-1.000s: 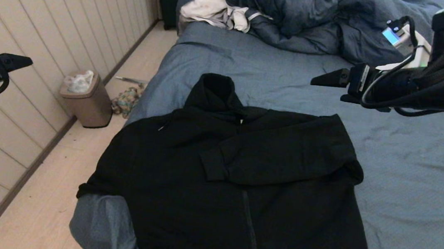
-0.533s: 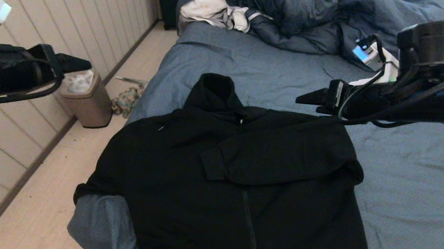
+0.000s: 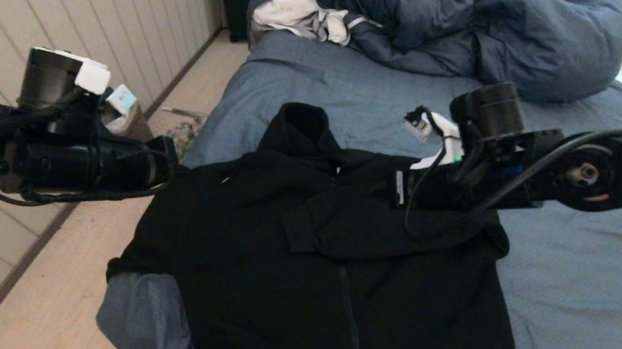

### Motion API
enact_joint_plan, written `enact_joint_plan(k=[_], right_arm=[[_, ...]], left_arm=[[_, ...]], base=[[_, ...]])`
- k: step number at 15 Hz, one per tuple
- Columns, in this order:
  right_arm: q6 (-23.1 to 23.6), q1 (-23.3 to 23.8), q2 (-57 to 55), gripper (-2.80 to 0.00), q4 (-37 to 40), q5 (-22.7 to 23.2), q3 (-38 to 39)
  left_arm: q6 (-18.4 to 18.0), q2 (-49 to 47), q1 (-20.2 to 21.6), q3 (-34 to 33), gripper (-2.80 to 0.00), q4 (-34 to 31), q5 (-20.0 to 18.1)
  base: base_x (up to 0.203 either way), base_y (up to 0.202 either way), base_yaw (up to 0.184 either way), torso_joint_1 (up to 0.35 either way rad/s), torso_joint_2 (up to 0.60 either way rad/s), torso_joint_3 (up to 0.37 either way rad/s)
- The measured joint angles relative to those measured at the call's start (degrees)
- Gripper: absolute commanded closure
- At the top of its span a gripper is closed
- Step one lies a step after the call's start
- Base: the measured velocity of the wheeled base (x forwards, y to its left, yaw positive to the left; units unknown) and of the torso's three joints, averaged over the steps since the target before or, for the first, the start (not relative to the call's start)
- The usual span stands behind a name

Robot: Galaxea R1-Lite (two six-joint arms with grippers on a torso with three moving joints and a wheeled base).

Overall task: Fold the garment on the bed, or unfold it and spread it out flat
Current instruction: Unfold the black sweatshirt

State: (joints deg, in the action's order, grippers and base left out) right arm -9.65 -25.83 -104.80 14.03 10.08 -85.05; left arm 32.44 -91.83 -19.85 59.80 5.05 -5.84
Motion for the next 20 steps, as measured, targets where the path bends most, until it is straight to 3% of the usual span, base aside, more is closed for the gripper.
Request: enact_joint_plan(k=[4,5,11,17,20], right_arm=[[1.2,-6.6,-4.0,0.00,-0.3,-6.8,2.3],[1.4,-7.8,-4.7,-2.80,-0.3,-8.0,2.9],[2.6,-12.9,-9.4,-2.80,-11.5,-16.1,7.6],[2.5,-13.2,-14.9,-2.80,-16.8,-22.3,5.9],[2.4,-13.1,-16.1,-2.80,-19.2,-22.9,5.4]], left_arm=[[0.3,-0.2,-0.2,-3.8,0.00,5.8,0.0],[0.6,-0.3,-0.2,-4.0,0.00,6.0,0.0],[1.3,-0.6,-0.2,-4.4,0.00,6.1,-0.1],[1.5,-1.1,-0.2,-4.4,0.00,6.2,-0.2],[1.5,-1.8,-0.2,-4.3,0.00,6.2,-0.2]], base=[[0.000,0.000,0.000,0.000,0.00,0.000],[0.000,0.000,0.000,0.000,0.00,0.000],[0.000,0.000,0.000,0.000,0.00,0.000],[0.000,0.000,0.000,0.000,0.00,0.000],[0.000,0.000,0.000,0.000,0.00,0.000]])
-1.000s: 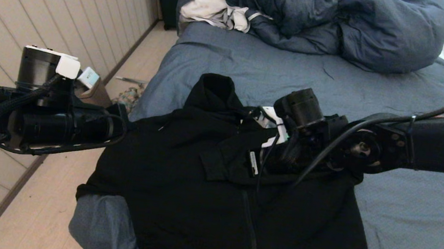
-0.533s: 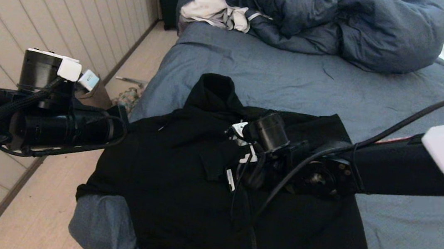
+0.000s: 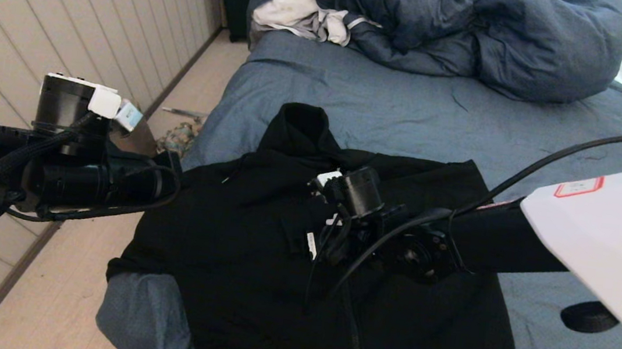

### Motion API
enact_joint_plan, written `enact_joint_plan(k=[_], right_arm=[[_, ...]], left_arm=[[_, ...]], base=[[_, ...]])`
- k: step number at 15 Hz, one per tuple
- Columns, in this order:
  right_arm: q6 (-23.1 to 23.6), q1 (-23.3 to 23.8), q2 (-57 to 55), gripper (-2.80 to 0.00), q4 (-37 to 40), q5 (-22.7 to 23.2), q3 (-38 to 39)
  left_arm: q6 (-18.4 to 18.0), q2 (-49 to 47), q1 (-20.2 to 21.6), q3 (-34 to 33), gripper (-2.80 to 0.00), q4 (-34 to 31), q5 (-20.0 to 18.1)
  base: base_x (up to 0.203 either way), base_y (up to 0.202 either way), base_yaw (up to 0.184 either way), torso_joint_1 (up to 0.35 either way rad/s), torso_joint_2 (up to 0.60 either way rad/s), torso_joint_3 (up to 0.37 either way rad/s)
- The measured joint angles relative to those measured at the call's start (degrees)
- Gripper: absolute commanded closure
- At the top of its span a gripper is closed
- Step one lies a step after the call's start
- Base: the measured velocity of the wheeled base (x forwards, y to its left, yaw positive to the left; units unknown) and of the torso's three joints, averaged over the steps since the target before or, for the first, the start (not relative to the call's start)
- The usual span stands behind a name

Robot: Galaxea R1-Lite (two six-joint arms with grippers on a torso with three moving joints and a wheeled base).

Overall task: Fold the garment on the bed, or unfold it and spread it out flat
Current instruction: Unfold the black sweatshirt

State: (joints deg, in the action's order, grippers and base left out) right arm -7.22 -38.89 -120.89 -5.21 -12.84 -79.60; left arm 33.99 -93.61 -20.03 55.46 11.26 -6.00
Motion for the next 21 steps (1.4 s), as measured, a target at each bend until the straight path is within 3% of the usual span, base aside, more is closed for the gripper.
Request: enact_joint_plan(k=[1,11,15,18,21], right_arm=[[0.0,0.1,-0.3,0.00,0.0,-0.3,-0.1],[0.2,0.7,-1.0,0.00,-0.1,-2.0,-0.3],[0.1,3.0,1.2,0.00,0.0,-2.1,-0.9],[0.5,8.8,6.1,0.00,0.0,-2.1,-0.6],[2.6,20.5,11.6,0.00,0.4,-1.6,-0.4]], left_arm=[[0.0,-0.2,0.0,0.0,0.00,0.0,0.0],[0.3,-1.7,-0.1,0.2,0.00,0.0,0.0],[0.4,-1.7,-0.1,0.1,0.00,0.0,0.0],[0.4,-1.6,-0.1,0.0,0.00,0.0,0.0],[0.5,-1.3,-0.1,0.0,0.00,0.0,0.0]], base=[[0.000,0.000,0.000,0.000,0.00,0.000],[0.000,0.000,0.000,0.000,0.00,0.000],[0.000,0.000,0.000,0.000,0.00,0.000],[0.000,0.000,0.000,0.000,0.00,0.000],[0.000,0.000,0.000,0.000,0.00,0.000]])
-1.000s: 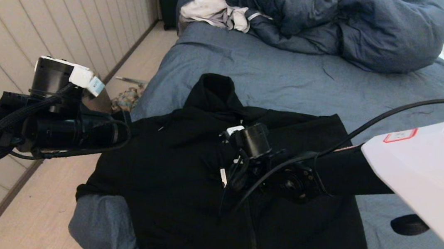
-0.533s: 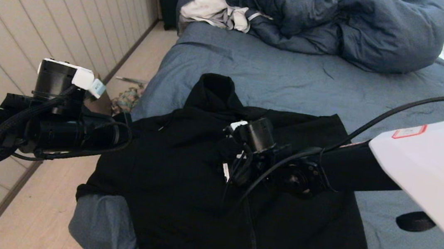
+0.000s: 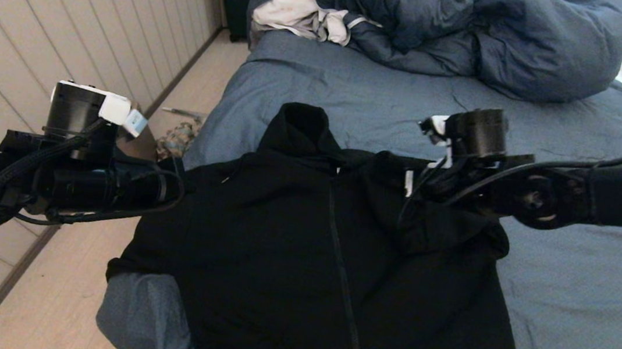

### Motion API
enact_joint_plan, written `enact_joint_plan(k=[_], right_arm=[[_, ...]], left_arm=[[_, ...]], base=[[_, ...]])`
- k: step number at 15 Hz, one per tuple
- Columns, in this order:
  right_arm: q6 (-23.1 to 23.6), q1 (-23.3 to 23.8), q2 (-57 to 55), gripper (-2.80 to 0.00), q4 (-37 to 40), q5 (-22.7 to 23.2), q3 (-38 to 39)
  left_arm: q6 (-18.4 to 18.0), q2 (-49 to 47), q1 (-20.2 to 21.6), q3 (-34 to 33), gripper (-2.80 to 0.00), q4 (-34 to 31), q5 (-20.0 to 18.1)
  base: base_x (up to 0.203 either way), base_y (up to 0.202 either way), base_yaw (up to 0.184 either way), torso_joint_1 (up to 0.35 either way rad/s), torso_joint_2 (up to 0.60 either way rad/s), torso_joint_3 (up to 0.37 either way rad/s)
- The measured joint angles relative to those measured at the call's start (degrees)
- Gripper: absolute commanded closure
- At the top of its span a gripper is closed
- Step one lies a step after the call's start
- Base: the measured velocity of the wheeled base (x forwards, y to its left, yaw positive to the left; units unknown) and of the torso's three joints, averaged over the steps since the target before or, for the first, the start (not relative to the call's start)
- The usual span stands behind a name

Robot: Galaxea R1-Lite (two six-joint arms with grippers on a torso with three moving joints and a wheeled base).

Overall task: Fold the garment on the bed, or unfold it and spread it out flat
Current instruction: Unfold the black sweatshirt

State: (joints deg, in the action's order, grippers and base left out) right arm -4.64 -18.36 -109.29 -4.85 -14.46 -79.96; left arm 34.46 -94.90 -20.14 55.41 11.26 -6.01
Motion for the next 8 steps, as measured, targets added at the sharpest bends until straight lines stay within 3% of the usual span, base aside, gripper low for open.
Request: enact_joint_plan(k=[3,8], right_arm=[[4.6,14.2,5.4,0.00,0.3,1.5,-0.2],[7.5,30.0,8.5,0.00,0.1,4.4,0.1]], left_arm=[[1.1,0.5,-0.1,0.0,0.00,0.0,0.0],[1.3,0.9,-0.6,-0.2,0.00,0.0,0.0]], base=[[0.000,0.000,0.000,0.000,0.00,0.000],[0.000,0.000,0.000,0.000,0.00,0.000]])
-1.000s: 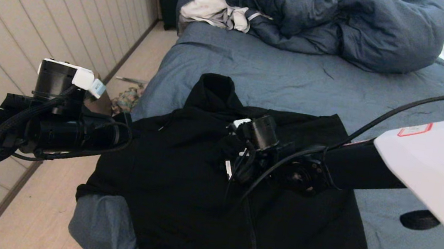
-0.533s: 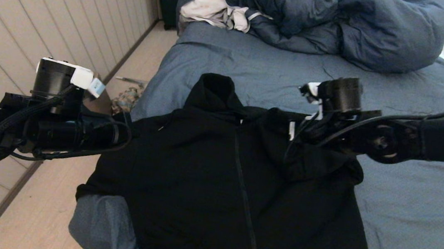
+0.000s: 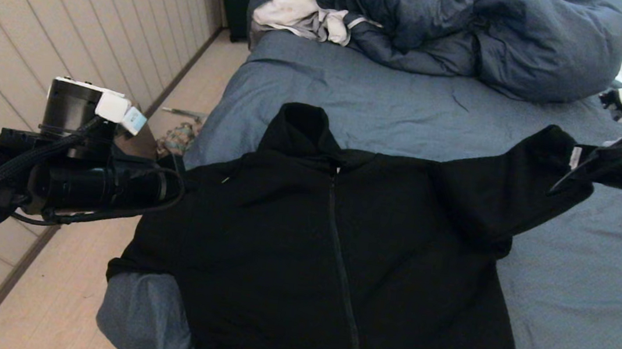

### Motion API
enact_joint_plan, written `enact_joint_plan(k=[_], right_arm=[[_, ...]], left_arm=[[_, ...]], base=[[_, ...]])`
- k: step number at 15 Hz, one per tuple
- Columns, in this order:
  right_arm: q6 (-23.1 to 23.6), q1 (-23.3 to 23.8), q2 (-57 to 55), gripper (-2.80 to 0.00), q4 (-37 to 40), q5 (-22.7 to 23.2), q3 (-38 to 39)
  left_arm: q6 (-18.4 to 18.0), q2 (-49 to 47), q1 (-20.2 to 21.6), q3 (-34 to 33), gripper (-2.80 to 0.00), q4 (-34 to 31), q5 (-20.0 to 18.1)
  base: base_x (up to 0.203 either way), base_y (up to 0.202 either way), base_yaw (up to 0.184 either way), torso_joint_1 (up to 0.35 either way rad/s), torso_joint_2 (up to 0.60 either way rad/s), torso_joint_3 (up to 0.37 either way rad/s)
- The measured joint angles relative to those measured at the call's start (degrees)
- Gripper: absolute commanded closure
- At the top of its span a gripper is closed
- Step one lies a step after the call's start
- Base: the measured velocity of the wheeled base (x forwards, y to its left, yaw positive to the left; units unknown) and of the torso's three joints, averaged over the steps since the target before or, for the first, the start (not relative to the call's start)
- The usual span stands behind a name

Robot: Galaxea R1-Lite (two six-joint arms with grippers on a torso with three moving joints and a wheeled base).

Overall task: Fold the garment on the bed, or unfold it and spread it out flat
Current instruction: Unfold the black sweatshirt

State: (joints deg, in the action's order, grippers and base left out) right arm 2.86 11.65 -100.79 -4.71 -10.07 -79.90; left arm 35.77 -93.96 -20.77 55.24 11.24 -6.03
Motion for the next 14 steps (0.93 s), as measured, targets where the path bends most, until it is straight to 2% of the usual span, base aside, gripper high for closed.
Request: enact_joint_plan(k=[3,9,14], right_arm=[[0.2,7.2,-3.8,0.00,-0.3,1.4,-4.3],[1.3,17.3,-17.7,0.00,0.5,1.5,-21.5],[2.6,22.7,-26.4,0.00,0.4,1.4,-26.4]], left_arm=[[0.0,0.1,-0.1,-0.1,0.00,0.0,0.0],[0.0,0.2,-0.1,-0.2,0.00,0.1,0.0],[0.0,0.1,-0.4,-0.2,0.00,0.1,0.0]], base=[[0.000,0.000,0.000,0.000,0.00,0.000],[0.000,0.000,0.000,0.000,0.00,0.000],[0.000,0.000,0.000,0.000,0.00,0.000]])
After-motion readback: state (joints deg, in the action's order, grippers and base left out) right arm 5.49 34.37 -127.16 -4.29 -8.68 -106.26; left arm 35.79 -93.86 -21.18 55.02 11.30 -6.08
